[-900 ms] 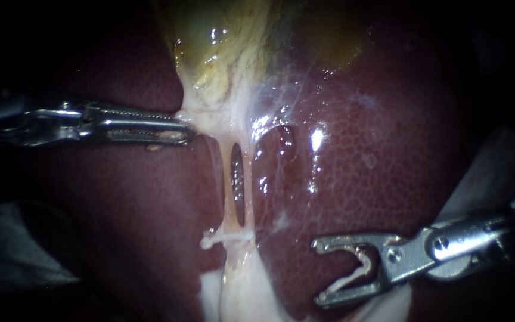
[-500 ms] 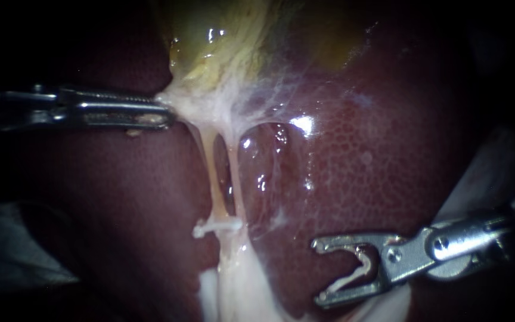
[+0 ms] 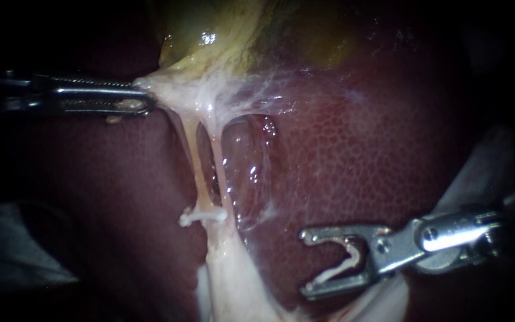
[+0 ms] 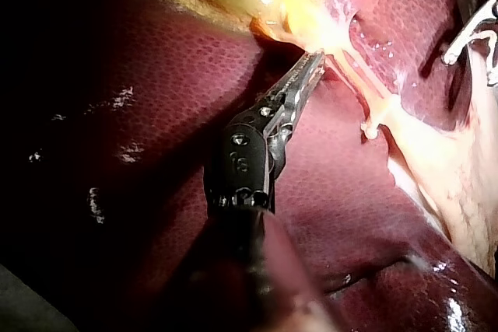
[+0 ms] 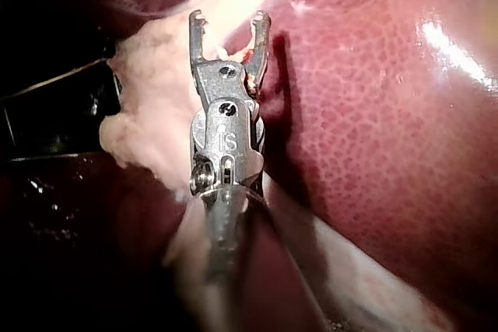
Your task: Clipping second clip left tube
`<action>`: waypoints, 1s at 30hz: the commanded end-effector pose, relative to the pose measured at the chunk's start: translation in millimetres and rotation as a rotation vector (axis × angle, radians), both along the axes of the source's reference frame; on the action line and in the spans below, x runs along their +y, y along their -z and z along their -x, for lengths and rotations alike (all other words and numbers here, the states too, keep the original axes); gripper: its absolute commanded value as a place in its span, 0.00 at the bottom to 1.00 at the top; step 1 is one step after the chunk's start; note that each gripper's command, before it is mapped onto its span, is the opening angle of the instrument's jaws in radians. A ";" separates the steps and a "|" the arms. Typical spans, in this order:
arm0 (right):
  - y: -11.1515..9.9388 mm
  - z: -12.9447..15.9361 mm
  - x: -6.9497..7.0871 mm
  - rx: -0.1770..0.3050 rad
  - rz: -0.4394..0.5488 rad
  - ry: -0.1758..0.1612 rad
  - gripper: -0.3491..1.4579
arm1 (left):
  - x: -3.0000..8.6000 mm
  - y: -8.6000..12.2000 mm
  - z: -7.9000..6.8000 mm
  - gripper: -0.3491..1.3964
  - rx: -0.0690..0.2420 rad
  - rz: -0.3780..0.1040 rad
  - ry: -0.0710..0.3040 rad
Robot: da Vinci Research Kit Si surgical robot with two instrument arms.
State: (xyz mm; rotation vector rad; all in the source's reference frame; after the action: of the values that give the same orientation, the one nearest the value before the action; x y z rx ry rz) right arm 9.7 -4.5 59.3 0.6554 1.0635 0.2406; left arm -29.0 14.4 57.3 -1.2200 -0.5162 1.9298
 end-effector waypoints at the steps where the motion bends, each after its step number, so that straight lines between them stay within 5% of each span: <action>1: 0.1 -0.5 0.2 -0.008 -0.021 -0.004 0.47 | 0.0 -0.1 0.1 0.00 0.001 0.000 0.000; 18: -3.1 -8.8 3.6 -0.009 -0.170 -0.101 0.47 | -0.2 -0.2 0.4 0.00 0.004 0.003 0.005; 30: -6.8 -9.6 5.1 -0.007 -0.205 -0.124 0.47 | -0.2 -0.2 0.5 0.00 0.005 0.003 0.005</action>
State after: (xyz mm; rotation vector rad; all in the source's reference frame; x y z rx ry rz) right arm 19.4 0.7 66.4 0.7760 1.0833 0.4682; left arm -29.5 14.2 57.4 -1.2175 -0.5074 1.9293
